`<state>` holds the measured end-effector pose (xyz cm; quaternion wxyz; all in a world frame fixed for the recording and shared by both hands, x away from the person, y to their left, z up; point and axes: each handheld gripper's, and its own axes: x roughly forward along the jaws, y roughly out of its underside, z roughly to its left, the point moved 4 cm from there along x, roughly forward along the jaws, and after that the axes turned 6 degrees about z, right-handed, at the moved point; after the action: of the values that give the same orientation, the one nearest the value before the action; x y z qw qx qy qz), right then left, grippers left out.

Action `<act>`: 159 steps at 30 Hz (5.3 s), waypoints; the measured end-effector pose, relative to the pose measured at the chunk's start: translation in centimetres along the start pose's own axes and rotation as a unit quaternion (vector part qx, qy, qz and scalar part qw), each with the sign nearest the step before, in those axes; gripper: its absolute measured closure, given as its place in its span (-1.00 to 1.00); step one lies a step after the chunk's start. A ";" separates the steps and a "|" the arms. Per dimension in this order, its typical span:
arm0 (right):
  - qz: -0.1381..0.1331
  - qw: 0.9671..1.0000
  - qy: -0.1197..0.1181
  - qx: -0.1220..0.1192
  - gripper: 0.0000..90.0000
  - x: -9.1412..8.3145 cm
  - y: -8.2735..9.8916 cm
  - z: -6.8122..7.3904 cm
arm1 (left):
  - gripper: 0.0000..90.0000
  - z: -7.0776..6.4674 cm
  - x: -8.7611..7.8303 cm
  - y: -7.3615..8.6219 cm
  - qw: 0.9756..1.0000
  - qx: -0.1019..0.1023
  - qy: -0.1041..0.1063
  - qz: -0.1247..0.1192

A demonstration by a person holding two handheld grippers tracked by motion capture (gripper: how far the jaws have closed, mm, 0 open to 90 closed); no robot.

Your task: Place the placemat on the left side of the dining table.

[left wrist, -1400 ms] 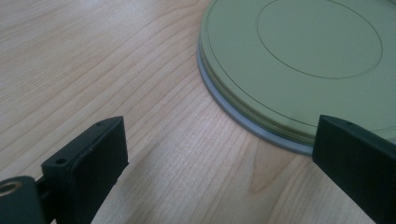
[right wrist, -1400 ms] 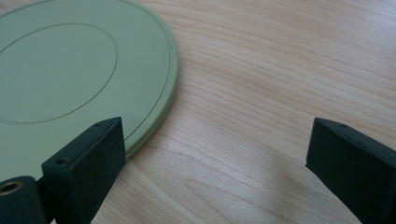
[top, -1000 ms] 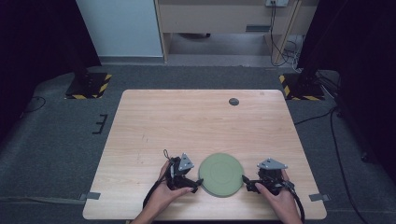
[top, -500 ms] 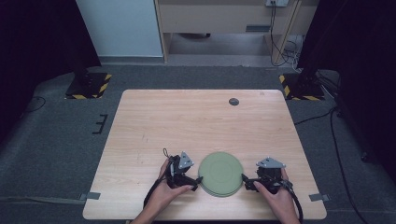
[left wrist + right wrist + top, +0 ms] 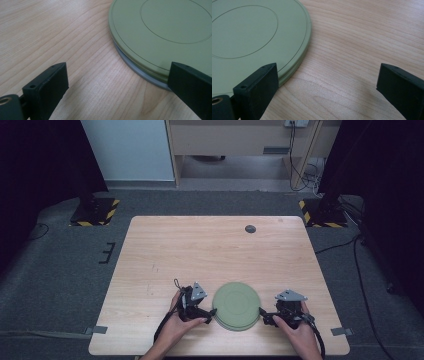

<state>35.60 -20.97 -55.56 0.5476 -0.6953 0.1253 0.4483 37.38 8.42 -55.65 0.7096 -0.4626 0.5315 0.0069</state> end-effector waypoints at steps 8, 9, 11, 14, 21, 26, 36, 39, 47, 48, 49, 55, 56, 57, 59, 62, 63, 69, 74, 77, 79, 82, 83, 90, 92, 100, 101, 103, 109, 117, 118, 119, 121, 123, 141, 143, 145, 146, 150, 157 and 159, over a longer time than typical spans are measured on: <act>0.000 1.000 0.009 -0.002 -0.93 0.2 -0.2 0.0 | -0.97 0.2 0.2 -0.2 1.000 0.000 -0.006 0.000; -0.001 1.000 0.012 -0.003 -0.93 0.3 -0.2 0.0 | -0.98 0.2 0.2 -0.3 1.000 0.001 -0.008 0.000; -0.003 1.000 0.017 0.003 -0.93 0.3 -0.3 0.0 | -0.99 0.2 0.3 -0.4 1.000 0.004 -0.013 0.002; -0.004 1.000 0.021 0.005 -0.95 0.5 -0.4 -0.1 | -0.99 0.4 0.3 -0.6 1.000 0.000 -0.017 -0.001; -0.007 1.000 0.021 0.013 -0.90 0.6 -0.6 -0.2 | -0.96 0.4 0.4 -0.7 1.000 -0.003 -0.018 -0.005; -0.006 1.000 0.016 0.006 -0.90 0.4 -0.5 0.1 | -0.99 0.5 0.5 -0.8 1.000 -0.002 -0.024 -0.004; -0.009 0.999 0.029 0.017 -0.94 0.8 -0.8 -0.3 | -1.00 0.8 0.8 -1.2 0.999 -0.001 -0.040 -0.008; -0.010 1.000 0.023 0.014 -0.90 0.6 -0.7 0.0 | -0.97 0.7 0.7 -1.2 0.999 0.001 -0.041 -0.010; -0.009 1.000 0.025 0.012 -0.95 0.8 -0.9 0.1 | -0.98 0.8 0.8 -1.4 0.999 0.003 -0.049 -0.012; -0.009 1.000 0.027 0.014 -0.95 0.8 -0.9 0.0 | -0.98 0.8 0.8 -1.5 0.999 0.004 -0.051 -0.012; -0.011 0.999 0.031 0.013 -0.95 0.9 -1.0 0.0 | -0.98 0.8 0.9 -1.5 0.999 0.003 -0.052 -0.011; -0.011 1.000 0.027 0.008 -0.89 0.7 -0.9 0.2 | -0.97 0.8 0.9 -1.6 0.998 0.005 -0.053 -0.013; -0.010 1.000 0.025 0.009 -0.89 0.7 -0.8 0.3 | -0.97 0.8 0.9 -1.6 0.998 0.005 -0.054 -0.013; -0.011 1.000 0.026 0.009 -0.89 0.7 -0.8 0.3 | -0.97 0.8 0.9 -1.6 0.998 0.005 -0.053 -0.013; -0.008 1.000 0.027 0.008 -0.94 0.8 -0.9 0.2 | -0.97 0.9 0.9 -1.6 0.999 0.005 -0.053 -0.014; -0.010 0.999 0.028 0.012 -0.95 1.0 -1.0 -0.1 | -0.96 0.9 1.0 -1.6 0.998 0.007 -0.054 -0.015; -0.010 0.999 0.029 0.013 -0.95 1.0 -1.1 -0.1 | -0.97 0.9 1.0 -1.7 0.998 0.007 -0.053 -0.015; -0.012 0.999 0.030 0.011 -0.90 0.8 -1.1 0.0 | -0.95 0.8 1.0 -1.8 0.998 0.011 -0.055 -0.012; -0.012 1.000 0.023 0.005 -0.93 0.8 -1.1 0.5 | -0.95 0.9 1.0 -1.9 0.998 0.013 -0.054 -0.009; -0.009 1.000 0.026 0.011 -0.97 1.0 -1.3 0.3 | -0.93 0.9 1.0 -1.9 0.998 0.017 -0.055 -0.007; -0.010 1.000 0.026 0.012 -0.97 1.1 -1.4 0.1 | -0.93 0.9 1.0 -2.0 0.998 0.015 -0.055 -0.006; -0.012 1.000 0.026 0.010 -0.90 1.0 -1.3 0.2 | -0.93 0.9 1.0 -2.0 0.998 0.015 -0.053 -0.005; -0.012 1.000 0.025 0.006 -0.90 0.9 -1.2 0.3 | -0.93 0.9 1.0 -2.0 0.998 0.016 -0.052 -0.005; -0.010 1.000 0.022 0.005 -0.91 0.9 -1.1 0.5 | -0.90 0.8 0.5 -2.2 0.999 0.013 -0.045 -0.015; -0.011 1.000 0.023 0.007 -0.90 0.9 -1.1 0.5 | -0.90 0.9 0.1 -2.4 0.999 0.010 -0.044 -0.020; -0.011 1.000 0.019 0.002 -0.90 0.7 -1.1 0.6 | -0.91 0.9 0.1 -3.5 0.999 0.019 -0.029 -0.012; -0.011 1.000 0.019 0.003 -0.90 0.8 -1.1 0.7 | -0.91 0.8 0.2 -3.5 0.999 0.019 -0.026 -0.012; -0.011 1.000 0.020 0.004 -0.91 0.8 -1.1 0.7 | -0.91 0.7 0.4 -3.3 1.000 0.017 -0.022 -0.013; -0.011 1.000 0.020 0.003 -0.92 0.9 -1.1 0.6 | -0.91 0.7 0.8 -3.0 1.000 0.018 -0.021 -0.010; -0.010 1.000 0.021 0.005 -0.95 0.9 -1.1 0.5 | -0.91 -0.1 1.1 -2.8 0.999 0.031 -0.020 -0.002; -0.010 1.000 0.021 0.004 -0.94 0.9 -1.1 0.5 | -0.91 0.0 1.1 -2.7 0.999 0.031 -0.020 -0.003; -0.010 1.000 0.021 0.004 -0.94 0.9 -1.1 0.5 | -0.91 0.0 1.2 -2.6 0.999 0.027 -0.018 -0.005; -0.010 1.000 0.020 0.005 -0.93 0.9 -1.1 0.6 | -0.92 0.0 1.2 -2.6 1.000 0.024 -0.019 -0.006; -0.010 1.000 0.020 0.005 -0.93 0.9 -1.1 0.6 | -0.92 0.0 1.3 -2.7 0.999 0.026 -0.025 -0.006; -0.010 1.000 0.025 0.006 -0.96 1.0 -1.2 0.3 | -0.96 0.1 1.1 -2.2 1.000 0.021 -0.020 0.001; -0.010 1.000 0.026 0.005 -0.96 1.1 -1.2 0.3 | -0.98 0.2 1.1 -2.2 1.000 0.021 -0.020 0.003; -0.011 1.000 0.027 0.006 -0.96 1.1 -1.3 0.3 | -0.99 0.1 1.2 -2.3 1.000 0.021 -0.022 0.003; -0.011 1.000 0.028 0.007 -0.96 1.1 -1.3 0.3 | -0.99 0.2 1.2 -2.3 0.999 0.022 -0.023 0.002; -0.011 0.999 0.030 0.010 -0.97 1.2 -1.4 0.2 | -1.00 0.3 1.3 -2.5 0.999 0.022 -0.025 0.003; -0.014 0.999 0.033 0.011 -0.95 1.2 -1.4 0.1 | -1.00 0.3 1.4 -2.6 0.999 0.022 -0.027 0.001; -0.014 0.999 0.033 0.010 -0.95 1.2 -1.4 0.1 | -1.00 0.4 1.4 -2.6 0.999 0.022 -0.029 0.002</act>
<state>37.20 -19.96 -55.56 0.5560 -0.7063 0.1380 0.4158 39.56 6.49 -55.03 0.7346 -0.4457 0.5115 0.0099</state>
